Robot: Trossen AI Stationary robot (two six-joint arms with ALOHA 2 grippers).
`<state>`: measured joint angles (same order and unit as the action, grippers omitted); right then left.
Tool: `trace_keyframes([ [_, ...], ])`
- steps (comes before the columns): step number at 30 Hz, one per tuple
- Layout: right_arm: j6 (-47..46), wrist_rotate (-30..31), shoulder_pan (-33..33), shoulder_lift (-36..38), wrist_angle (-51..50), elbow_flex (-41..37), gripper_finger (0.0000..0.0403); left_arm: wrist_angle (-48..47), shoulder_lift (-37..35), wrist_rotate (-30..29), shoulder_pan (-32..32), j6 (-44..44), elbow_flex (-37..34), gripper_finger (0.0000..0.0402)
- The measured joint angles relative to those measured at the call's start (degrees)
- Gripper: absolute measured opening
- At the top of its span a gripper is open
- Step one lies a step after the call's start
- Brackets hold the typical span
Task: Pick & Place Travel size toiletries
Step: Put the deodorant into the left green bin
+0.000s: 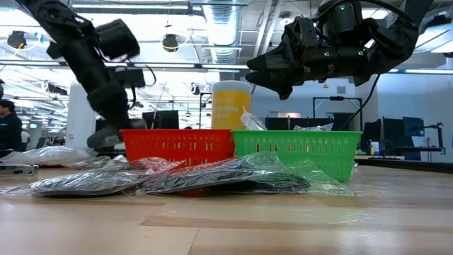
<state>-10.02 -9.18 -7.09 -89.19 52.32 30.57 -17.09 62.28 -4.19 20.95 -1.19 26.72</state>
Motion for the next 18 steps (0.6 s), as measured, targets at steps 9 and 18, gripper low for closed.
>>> trace_keyframes([
  [9, -0.04, 0.01, 0.18, 0.0, 0.0, 0.0, 0.0185, 0.99, -6.88, 5.49, -1.18, 6.85, 0.02, 0.0206],
  [18, -0.07, 0.01, 0.82, 0.0, 0.04, 0.11, 0.018, 12.19, -5.87, 6.09, -10.11, 9.89, 0.02, 0.0205],
])
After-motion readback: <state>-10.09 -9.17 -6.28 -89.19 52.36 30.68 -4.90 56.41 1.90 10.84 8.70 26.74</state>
